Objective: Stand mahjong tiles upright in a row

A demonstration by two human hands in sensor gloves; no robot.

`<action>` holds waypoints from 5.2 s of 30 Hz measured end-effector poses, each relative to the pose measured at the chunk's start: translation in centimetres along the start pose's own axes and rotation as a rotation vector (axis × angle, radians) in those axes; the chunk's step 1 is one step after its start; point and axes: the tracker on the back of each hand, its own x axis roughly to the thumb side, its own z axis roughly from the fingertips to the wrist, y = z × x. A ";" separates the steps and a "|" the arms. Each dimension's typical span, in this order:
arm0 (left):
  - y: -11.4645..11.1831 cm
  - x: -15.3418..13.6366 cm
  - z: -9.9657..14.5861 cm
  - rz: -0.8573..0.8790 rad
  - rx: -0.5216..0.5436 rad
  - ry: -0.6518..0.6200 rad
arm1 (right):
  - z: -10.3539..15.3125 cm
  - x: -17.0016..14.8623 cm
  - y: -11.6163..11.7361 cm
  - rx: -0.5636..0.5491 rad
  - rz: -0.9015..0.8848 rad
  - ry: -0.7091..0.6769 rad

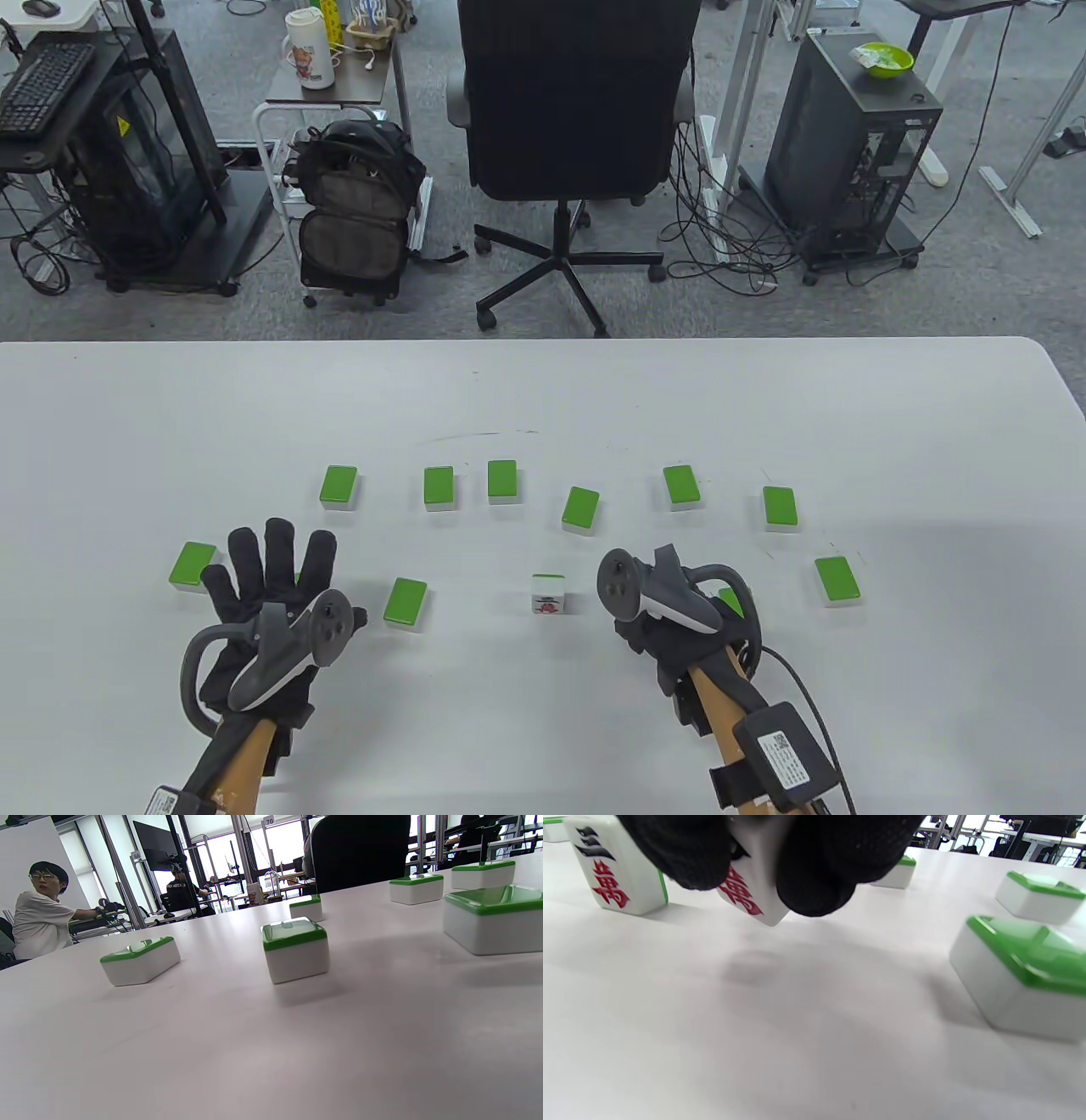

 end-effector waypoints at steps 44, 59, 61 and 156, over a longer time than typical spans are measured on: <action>0.1 0.1 0.1 -0.002 -0.003 -0.007 | 3.2 -4.3 -0.6 -0.032 0.142 0.105; 0.0 0.2 0.1 -0.003 -0.015 -0.010 | 3.5 -8.5 5.7 0.176 0.140 0.248; 0.0 0.3 0.1 -0.002 -0.017 -0.010 | 3.6 -8.5 5.7 0.143 0.133 0.236; 0.3 8.2 0.2 0.084 -0.119 -0.377 | 4.9 -9.9 4.1 -0.103 0.125 0.211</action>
